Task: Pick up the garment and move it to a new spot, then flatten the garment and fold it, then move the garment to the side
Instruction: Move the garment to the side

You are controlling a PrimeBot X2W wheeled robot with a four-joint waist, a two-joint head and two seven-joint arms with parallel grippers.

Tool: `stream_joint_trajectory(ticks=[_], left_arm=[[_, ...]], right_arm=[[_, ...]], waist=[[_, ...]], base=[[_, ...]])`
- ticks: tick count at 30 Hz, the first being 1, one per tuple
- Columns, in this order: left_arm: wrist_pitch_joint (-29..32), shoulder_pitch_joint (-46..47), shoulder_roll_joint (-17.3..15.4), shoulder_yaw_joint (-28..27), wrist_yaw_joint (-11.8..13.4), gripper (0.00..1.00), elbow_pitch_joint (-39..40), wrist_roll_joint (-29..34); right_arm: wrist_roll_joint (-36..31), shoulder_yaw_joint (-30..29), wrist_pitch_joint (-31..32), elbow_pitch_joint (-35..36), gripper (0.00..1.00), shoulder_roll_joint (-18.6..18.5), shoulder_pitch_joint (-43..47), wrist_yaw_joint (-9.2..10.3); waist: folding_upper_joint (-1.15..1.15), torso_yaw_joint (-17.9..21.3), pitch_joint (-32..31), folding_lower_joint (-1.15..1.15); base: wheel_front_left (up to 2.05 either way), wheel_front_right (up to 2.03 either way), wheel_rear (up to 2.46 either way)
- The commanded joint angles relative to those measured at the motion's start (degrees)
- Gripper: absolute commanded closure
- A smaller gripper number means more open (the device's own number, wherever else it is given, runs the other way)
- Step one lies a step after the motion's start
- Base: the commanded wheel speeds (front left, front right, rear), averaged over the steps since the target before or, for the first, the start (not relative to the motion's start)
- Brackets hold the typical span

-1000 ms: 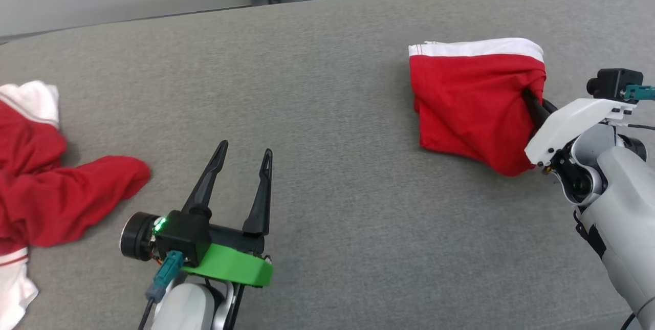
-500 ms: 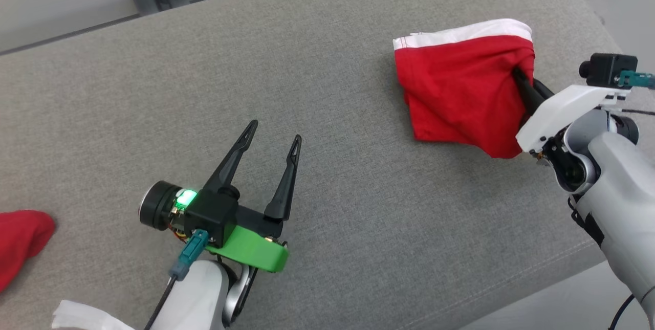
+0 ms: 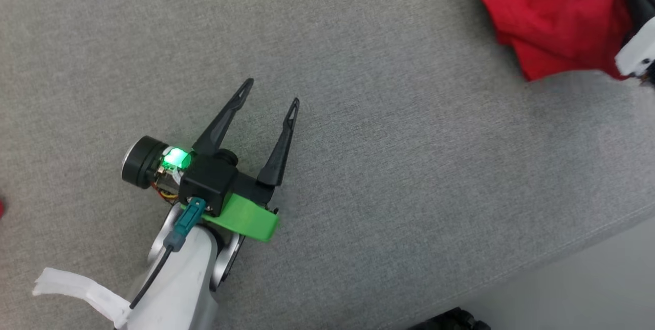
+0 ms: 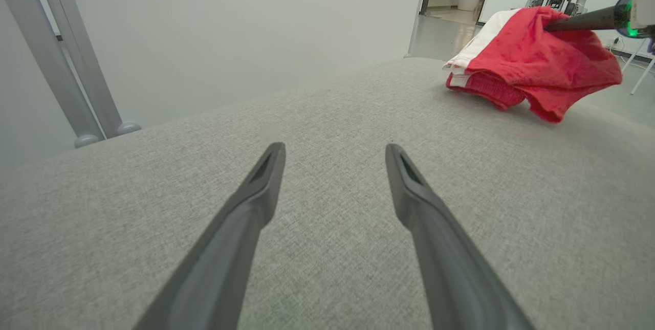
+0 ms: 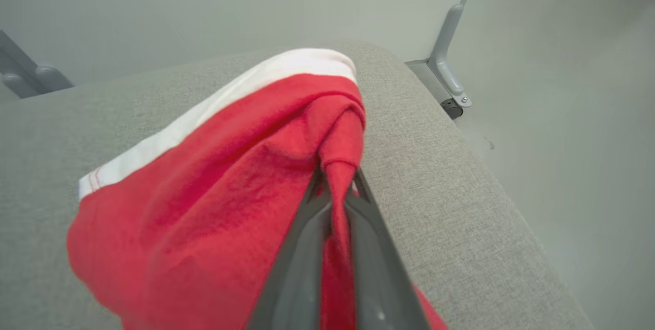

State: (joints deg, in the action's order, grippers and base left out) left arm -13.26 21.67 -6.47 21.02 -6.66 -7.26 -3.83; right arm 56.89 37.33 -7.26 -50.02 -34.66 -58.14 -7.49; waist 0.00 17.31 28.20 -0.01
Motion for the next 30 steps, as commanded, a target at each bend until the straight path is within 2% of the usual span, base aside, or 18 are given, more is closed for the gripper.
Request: stream_joint_trajectory(ticks=[1, 5, 6, 7, 8, 9, 13, 18, 25, 30], left_arm=[[0.19, 1.49, -0.67, -0.08, 0.26, 0.00, 0.55, 0.38], [0.65, 2.14, -1.15, 0.03, 0.61, 0.00, 1.45, 0.77], [0.73, 2.30, -1.17, 0.11, 0.69, 0.00, 1.68, 0.81], [0.76, 2.37, -1.19, 0.14, 0.75, 0.00, 1.69, 0.85], [0.72, 2.33, -1.25, 0.10, 0.89, 0.00, 1.64, 0.81], [0.62, 2.32, -1.27, 0.06, 1.01, 0.00, 1.51, 0.68], [0.02, 1.99, -1.12, 0.07, 1.27, 0.00, 0.76, -0.06], [-1.22, 1.00, -0.04, 0.03, 1.82, 0.00, -0.04, -1.35], [-1.97, -1.90, 0.57, -2.69, 3.46, 0.00, 0.18, -3.86], [-1.96, -5.43, -1.74, -7.67, 4.90, 0.00, 1.89, -4.81]], right_arm=[[-0.09, 0.27, -1.17, -1.13, 1.00, -1.17, -2.04, -0.01], [-1.02, 1.41, -2.84, -6.03, 1.00, -2.80, -5.55, -0.01], [-1.16, 1.49, -3.02, -8.19, 0.87, -3.24, -6.60, -0.01], [-1.28, 1.54, -3.03, -9.92, 0.67, -3.44, -7.23, -0.01], [-1.73, 1.77, -3.33, -11.33, 0.23, -3.48, -7.89, -0.01], [-2.22, 1.75, -4.05, -13.37, 0.00, -3.53, -8.86, -0.01], [-4.44, 1.61, -6.60, -19.92, 0.00, -3.08, -11.04, -0.01], [-7.68, -0.35, -8.00, -22.62, 0.00, -3.85, -12.28, -0.01], [-15.27, -9.28, -7.97, -11.57, 0.00, -5.47, -6.27, 0.00], [-23.12, -18.58, -7.94, 0.76, 0.00, -2.12, 3.68, -0.01]], waist=[[0.00, -2.78, 6.34, 0.01], [0.00, -3.81, 8.68, 0.01], [0.00, -4.16, 9.14, 0.01], [0.00, -4.39, 9.37, 0.01], [0.00, -4.53, 9.49, 0.01], [0.00, -4.76, 9.54, 0.01], [0.00, -5.61, 8.40, 0.01], [0.00, -7.01, 4.10, 0.01], [0.00, -9.18, -5.81, 0.01], [0.00, -10.40, -13.48, 0.01]], base=[[0.00, 0.00, 0.00], [0.00, 0.00, 0.00], [0.00, 0.00, 0.00], [0.00, 0.00, 0.00], [0.00, 0.00, 0.00], [0.00, 0.00, 0.00], [0.00, 0.00, 0.00], [0.00, 0.00, 0.00], [0.00, 0.00, 0.00], [0.00, 0.00, 0.00]])
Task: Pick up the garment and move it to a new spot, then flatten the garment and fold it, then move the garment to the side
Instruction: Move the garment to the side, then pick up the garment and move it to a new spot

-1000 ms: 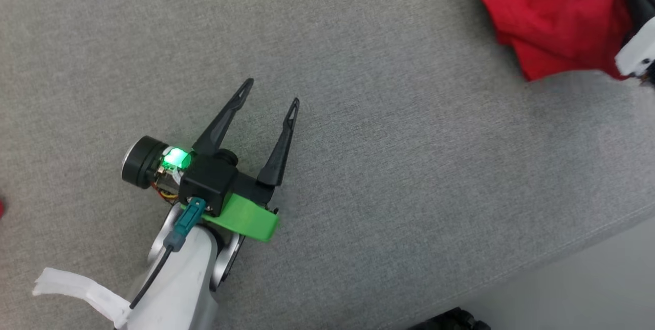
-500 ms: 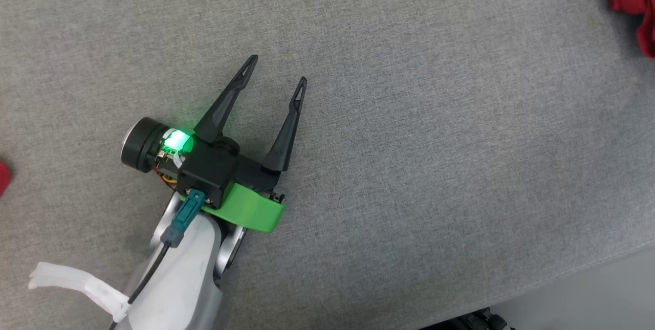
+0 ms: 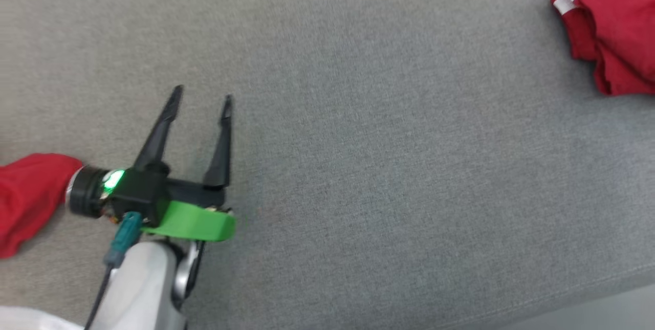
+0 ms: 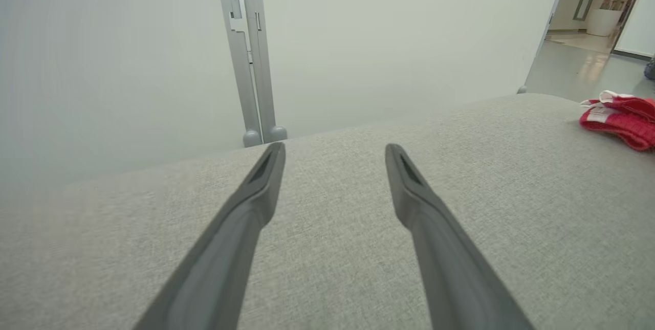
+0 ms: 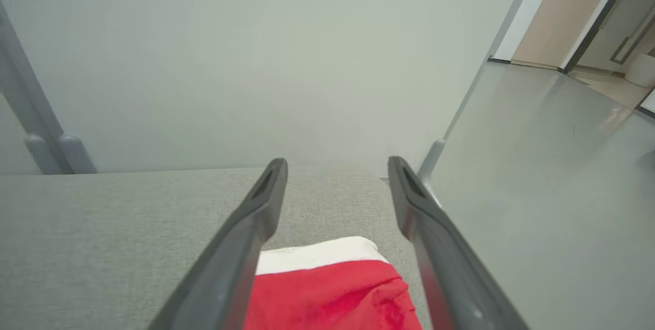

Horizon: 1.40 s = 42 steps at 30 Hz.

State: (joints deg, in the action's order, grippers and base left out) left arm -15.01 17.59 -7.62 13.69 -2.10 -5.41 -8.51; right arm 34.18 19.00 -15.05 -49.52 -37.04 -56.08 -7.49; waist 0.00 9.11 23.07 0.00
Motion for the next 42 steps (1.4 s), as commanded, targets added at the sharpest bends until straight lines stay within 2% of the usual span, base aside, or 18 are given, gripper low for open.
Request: stream_joint_trajectory(ticks=[1, 6, 14, 23, 31, 42], left_arm=[[-0.19, -2.18, -0.65, -1.17, 0.68, 0.00, -0.06, -0.52], [-0.19, -6.09, -1.84, -4.84, 1.62, 0.00, -0.85, -2.60], [-0.20, -11.82, -0.94, -7.14, 2.06, 0.00, -1.57, -4.92], [-0.20, -17.21, 1.06, -8.46, 1.80, 0.00, -3.80, -4.55], [-0.21, -18.98, 2.77, -9.00, 1.08, 0.00, -3.45, -2.45], [-0.21, -19.08, 4.07, -10.63, 0.49, 0.00, -2.27, -0.61]], right_arm=[[-1.78, -1.87, -0.16, 2.43, 0.00, 0.95, 3.61, 0.00], [-6.51, -7.86, -0.16, 13.09, 0.00, 6.62, 15.08, 0.00], [-12.96, -16.88, -0.16, 24.91, 0.00, 13.48, 31.45, -0.01], [-16.09, -18.72, -0.17, 36.19, 0.00, 20.79, 46.51, -0.01], [-16.75, -18.26, -0.17, 43.99, 0.00, 23.20, 53.97, -0.01], [-16.74, -17.10, -0.17, 44.09, 0.00, 24.23, 55.20, -0.01]], waist=[[0.00, -2.33, -9.63, 0.00], [0.00, -3.16, -14.81, 0.00], [0.00, -5.33, -19.89, 0.00], [0.00, -7.65, -22.81, 0.00], [0.00, -8.68, -22.88, 0.00], [0.00, -7.51, -23.01, 0.00]], base=[[0.00, 0.00, 0.00], [0.00, 0.00, 0.00], [0.00, 0.00, 0.00], [0.00, 0.00, 0.00], [0.00, 0.00, 0.00], [0.00, 0.00, 0.00]])
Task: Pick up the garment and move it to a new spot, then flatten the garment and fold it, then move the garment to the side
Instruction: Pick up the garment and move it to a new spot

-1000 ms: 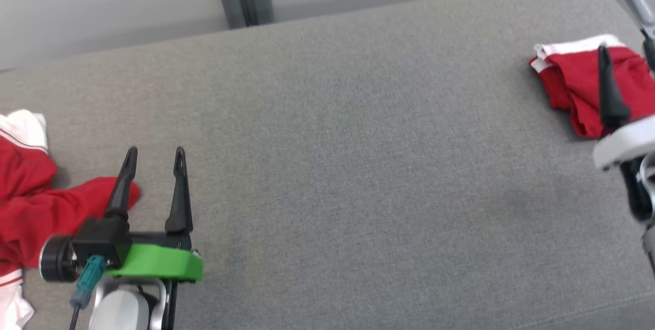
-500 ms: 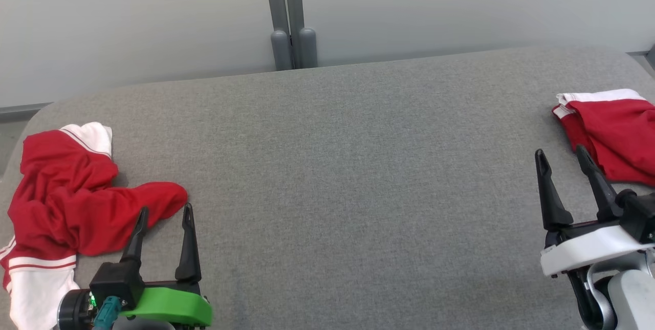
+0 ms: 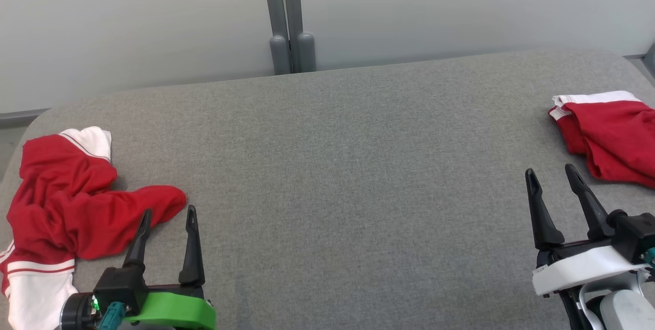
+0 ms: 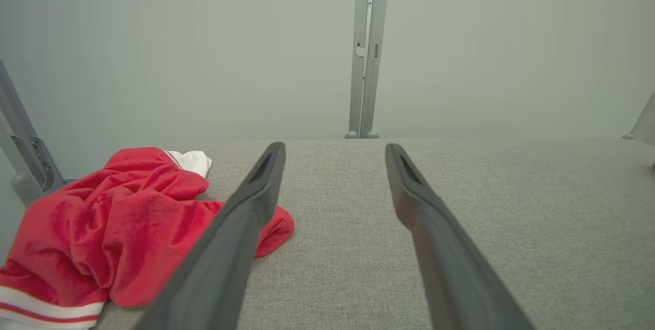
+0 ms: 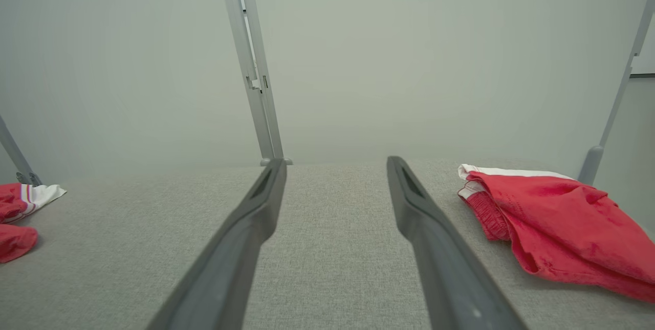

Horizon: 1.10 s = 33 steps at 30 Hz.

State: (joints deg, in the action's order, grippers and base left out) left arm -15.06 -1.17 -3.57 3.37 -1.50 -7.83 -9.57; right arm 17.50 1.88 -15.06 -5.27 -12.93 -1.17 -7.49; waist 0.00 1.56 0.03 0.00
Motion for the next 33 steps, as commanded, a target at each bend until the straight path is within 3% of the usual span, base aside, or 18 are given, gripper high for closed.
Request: stream_joint_trajectory(ticks=[1, 8, 26, 33], left_arm=[[-0.16, -0.29, 0.06, -0.40, -0.25, 0.00, 0.19, 0.63], [-0.16, 0.63, 0.33, -0.28, -0.98, 0.00, -0.20, 1.24], [-0.16, 3.19, 0.63, -1.89, 1.03, 0.00, 0.61, -0.23], [-0.17, 2.65, 0.68, -1.95, 1.58, 0.00, -0.45, -1.34]], right_arm=[[-0.18, 0.02, -0.16, -0.22, 0.00, 0.19, 0.11, -0.01], [-0.42, -0.08, -0.16, -0.27, 0.00, 0.64, -0.21, -0.01], [0.57, 2.20, -0.16, 0.59, 0.00, -0.85, -2.84, -0.01], [1.29, 3.49, -0.16, 0.54, 0.00, -1.06, -3.44, -0.01]], waist=[[0.00, 0.10, 0.05, 0.00], [0.00, -1.25, 0.53, 0.00], [0.00, -21.23, 5.37, 0.00], [0.00, -24.83, 5.78, 0.00]], base=[[0.00, 0.00, 0.00], [0.00, 0.00, 0.00], [0.00, 0.00, 0.00], [0.00, 0.00, 0.00]])
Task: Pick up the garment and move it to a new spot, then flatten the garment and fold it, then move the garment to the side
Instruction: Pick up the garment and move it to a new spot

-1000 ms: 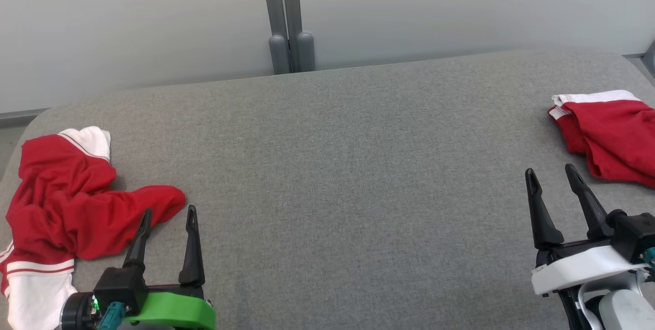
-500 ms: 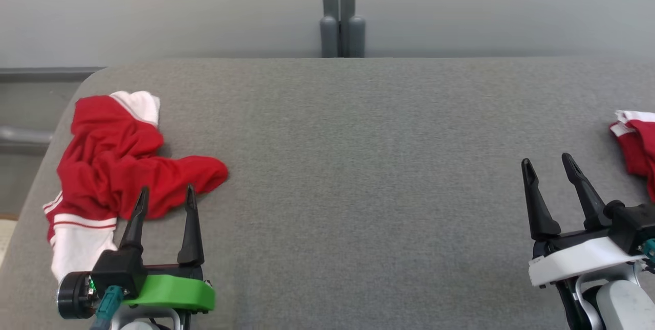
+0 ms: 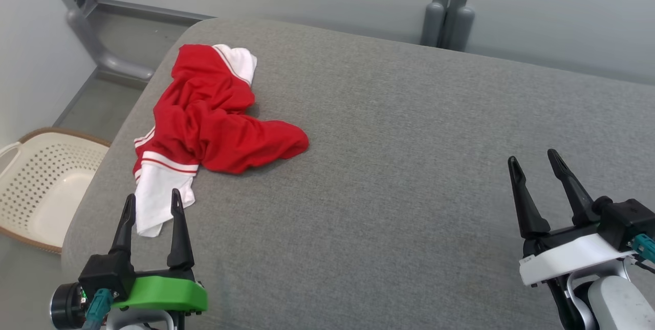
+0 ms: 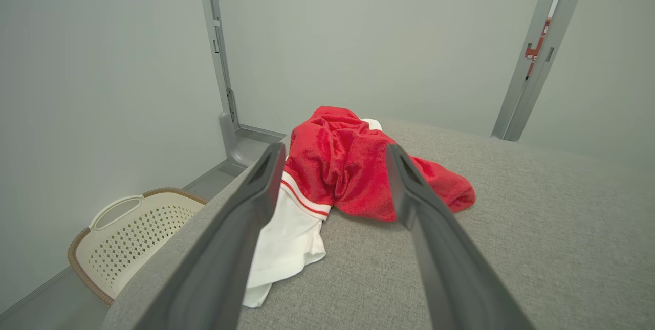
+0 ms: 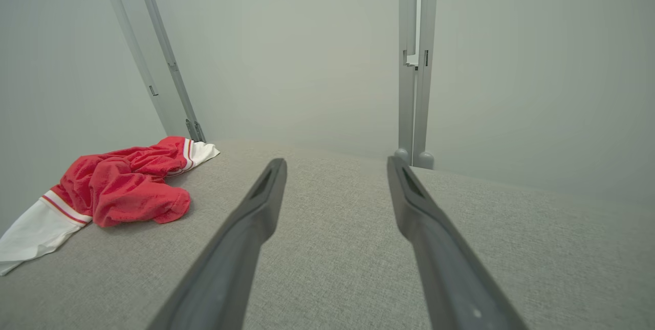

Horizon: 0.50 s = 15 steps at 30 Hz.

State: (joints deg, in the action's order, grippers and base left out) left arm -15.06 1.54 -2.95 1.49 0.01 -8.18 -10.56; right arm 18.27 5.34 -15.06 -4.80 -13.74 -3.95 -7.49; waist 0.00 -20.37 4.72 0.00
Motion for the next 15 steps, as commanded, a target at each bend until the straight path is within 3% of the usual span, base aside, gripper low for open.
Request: stream_joint_trajectory(ticks=[1, 8, 15], left_arm=[[-0.16, 0.27, 0.07, -0.06, 0.04, 0.00, -0.21, -0.40], [0.89, 3.77, -0.21, -0.39, -0.55, 0.00, -2.22, -2.23], [14.85, 16.07, -3.13, -2.00, 0.46, 0.00, -6.22, -4.99]], right_arm=[[0.50, 0.22, -0.16, 0.02, 0.00, -0.29, -0.77, -0.01], [0.72, 1.32, -0.16, -0.09, 0.00, -0.72, -1.41, -0.01], [0.93, 2.85, -0.16, 0.86, 0.00, -1.97, -3.71, -0.01]], waist=[[0.00, -3.15, 1.19, 0.00], [0.00, -3.10, 2.19, 0.00], [0.00, -1.20, 6.13, 0.00]], base=[[0.00, 0.00, 0.00], [0.00, 0.00, 0.00], [0.00, 0.00, 0.00]])
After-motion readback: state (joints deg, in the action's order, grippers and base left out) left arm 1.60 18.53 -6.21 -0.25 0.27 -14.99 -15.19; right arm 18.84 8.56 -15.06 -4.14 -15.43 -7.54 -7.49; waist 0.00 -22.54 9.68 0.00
